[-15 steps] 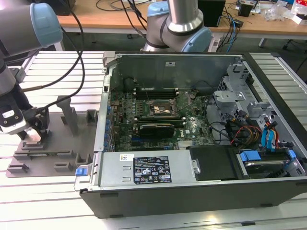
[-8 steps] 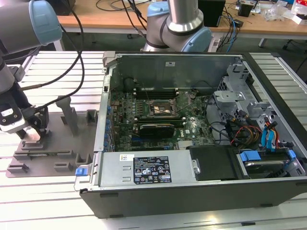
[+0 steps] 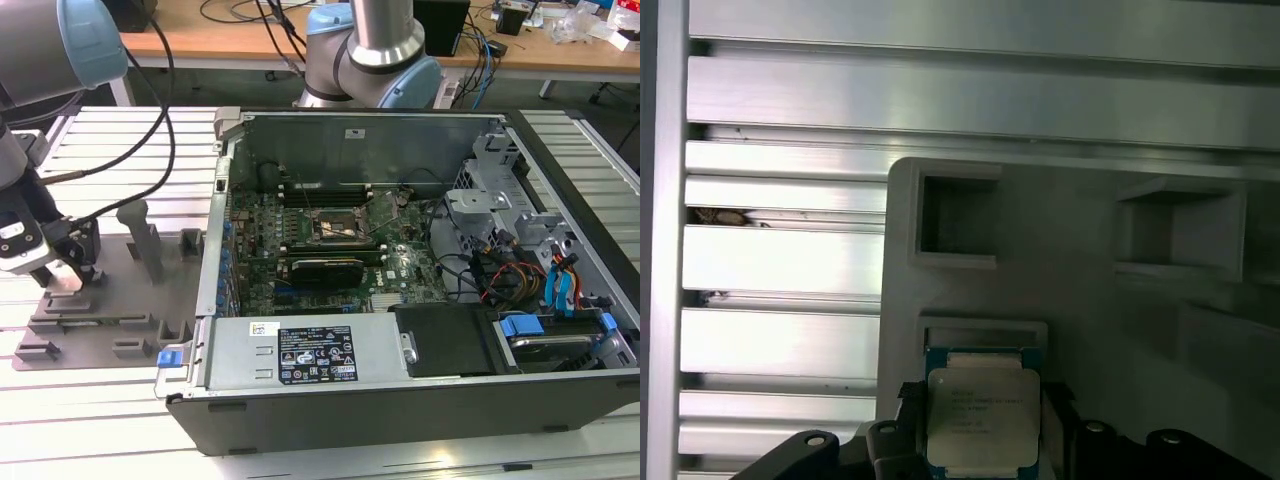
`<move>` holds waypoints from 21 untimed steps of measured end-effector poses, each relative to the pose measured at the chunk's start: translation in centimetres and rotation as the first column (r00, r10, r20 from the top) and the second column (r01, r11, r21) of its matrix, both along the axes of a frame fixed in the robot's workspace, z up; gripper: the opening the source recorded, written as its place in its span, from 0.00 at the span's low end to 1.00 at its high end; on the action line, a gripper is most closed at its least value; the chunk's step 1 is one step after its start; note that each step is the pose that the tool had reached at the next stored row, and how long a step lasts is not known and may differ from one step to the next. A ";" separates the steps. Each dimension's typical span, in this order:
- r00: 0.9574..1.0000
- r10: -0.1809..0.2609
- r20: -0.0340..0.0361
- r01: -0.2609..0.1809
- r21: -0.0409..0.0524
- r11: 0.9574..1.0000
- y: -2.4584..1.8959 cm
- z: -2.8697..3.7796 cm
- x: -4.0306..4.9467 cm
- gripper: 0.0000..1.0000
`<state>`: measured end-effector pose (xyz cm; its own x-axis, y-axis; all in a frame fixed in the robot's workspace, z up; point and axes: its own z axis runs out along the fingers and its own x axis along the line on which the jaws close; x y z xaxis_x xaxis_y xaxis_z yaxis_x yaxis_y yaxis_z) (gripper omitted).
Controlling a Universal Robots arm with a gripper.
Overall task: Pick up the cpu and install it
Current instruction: 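Pick up the cpu and move it towards the insertion slot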
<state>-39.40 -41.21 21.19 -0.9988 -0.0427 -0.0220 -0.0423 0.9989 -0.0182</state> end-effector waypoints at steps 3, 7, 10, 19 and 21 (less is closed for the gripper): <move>1.000 0.000 0.000 0.000 0.000 1.000 0.00 0.30 0.00 0.55; 1.000 0.000 0.000 0.000 0.000 1.000 0.00 0.61 0.00 0.55; 1.000 0.000 0.000 0.000 0.000 1.000 0.00 0.81 0.00 0.55; 1.000 0.000 0.000 0.000 0.000 1.000 0.00 1.36 0.00 0.55; 1.000 0.000 0.000 0.000 0.000 1.000 0.00 1.53 0.00 0.55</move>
<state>-39.40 -41.20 22.72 -0.9988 -0.0427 -0.0220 -0.0423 0.9989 -0.0182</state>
